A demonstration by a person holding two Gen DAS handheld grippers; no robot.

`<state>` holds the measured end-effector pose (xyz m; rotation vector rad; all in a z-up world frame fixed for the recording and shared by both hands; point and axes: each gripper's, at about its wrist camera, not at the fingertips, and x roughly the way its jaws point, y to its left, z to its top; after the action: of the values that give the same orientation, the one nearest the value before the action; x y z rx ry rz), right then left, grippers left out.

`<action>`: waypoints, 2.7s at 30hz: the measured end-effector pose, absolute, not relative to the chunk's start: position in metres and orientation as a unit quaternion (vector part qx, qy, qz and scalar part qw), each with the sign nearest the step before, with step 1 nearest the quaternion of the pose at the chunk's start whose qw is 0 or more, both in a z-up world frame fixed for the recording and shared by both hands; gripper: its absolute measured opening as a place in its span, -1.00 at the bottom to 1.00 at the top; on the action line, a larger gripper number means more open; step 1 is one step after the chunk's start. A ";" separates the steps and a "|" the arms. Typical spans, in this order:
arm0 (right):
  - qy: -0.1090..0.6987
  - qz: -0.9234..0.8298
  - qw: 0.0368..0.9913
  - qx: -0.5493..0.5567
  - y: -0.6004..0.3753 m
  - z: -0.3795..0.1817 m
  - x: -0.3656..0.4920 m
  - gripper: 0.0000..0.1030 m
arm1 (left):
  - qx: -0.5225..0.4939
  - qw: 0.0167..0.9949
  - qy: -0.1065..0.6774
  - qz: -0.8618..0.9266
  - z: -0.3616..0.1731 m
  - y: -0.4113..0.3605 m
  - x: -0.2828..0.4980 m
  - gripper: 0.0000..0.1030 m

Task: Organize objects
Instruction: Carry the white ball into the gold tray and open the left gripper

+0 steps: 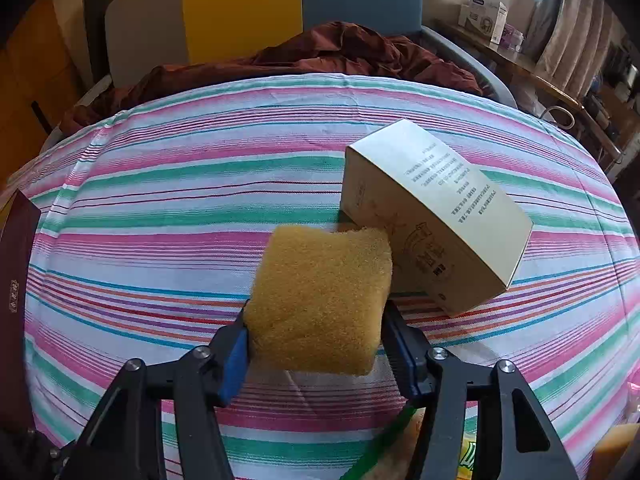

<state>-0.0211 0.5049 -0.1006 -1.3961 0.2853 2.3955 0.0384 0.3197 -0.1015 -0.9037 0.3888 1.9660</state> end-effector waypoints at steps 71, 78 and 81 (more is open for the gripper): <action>0.025 0.858 0.137 -0.493 0.472 -0.103 -0.023 0.10 | -0.478 0.183 -0.059 0.857 -0.048 0.076 -0.105 -0.35; 0.026 0.858 0.137 -0.494 0.472 -0.103 -0.023 0.11 | -0.506 0.148 -0.023 0.850 -0.068 0.076 -0.129 -0.32; 0.026 0.858 0.137 -0.494 0.472 -0.104 -0.023 0.13 | -0.525 0.138 -0.024 0.839 -0.078 0.075 -0.139 -0.25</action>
<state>-0.0231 0.4721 -0.1036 -1.4281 0.0758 2.4838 -0.1387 0.0750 -0.0778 -1.5184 -0.0697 2.4280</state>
